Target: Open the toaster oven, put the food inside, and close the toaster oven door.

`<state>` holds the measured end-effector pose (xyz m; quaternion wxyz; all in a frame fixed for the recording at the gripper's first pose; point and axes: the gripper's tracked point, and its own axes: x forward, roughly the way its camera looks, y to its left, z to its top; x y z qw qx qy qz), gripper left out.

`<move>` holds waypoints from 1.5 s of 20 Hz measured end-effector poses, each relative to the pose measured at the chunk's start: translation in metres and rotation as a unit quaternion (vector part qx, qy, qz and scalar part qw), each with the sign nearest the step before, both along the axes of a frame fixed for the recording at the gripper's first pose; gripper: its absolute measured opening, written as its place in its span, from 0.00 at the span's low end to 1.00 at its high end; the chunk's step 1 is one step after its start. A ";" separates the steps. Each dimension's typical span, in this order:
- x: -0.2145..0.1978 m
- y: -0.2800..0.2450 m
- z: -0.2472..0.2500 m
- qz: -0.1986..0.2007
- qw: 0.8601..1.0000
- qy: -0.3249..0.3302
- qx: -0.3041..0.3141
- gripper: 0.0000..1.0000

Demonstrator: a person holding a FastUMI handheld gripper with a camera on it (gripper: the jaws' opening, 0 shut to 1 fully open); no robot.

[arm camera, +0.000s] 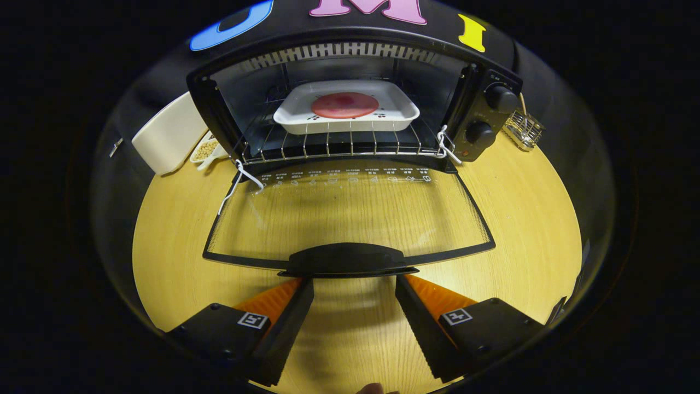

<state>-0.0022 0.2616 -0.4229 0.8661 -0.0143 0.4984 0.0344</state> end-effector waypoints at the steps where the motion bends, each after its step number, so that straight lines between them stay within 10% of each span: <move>1: -0.001 0.000 0.004 0.002 1.000 -0.006 0.001 0.99; 30: 0.043 -0.018 0.196 0.045 0.963 -0.262 0.036 0.99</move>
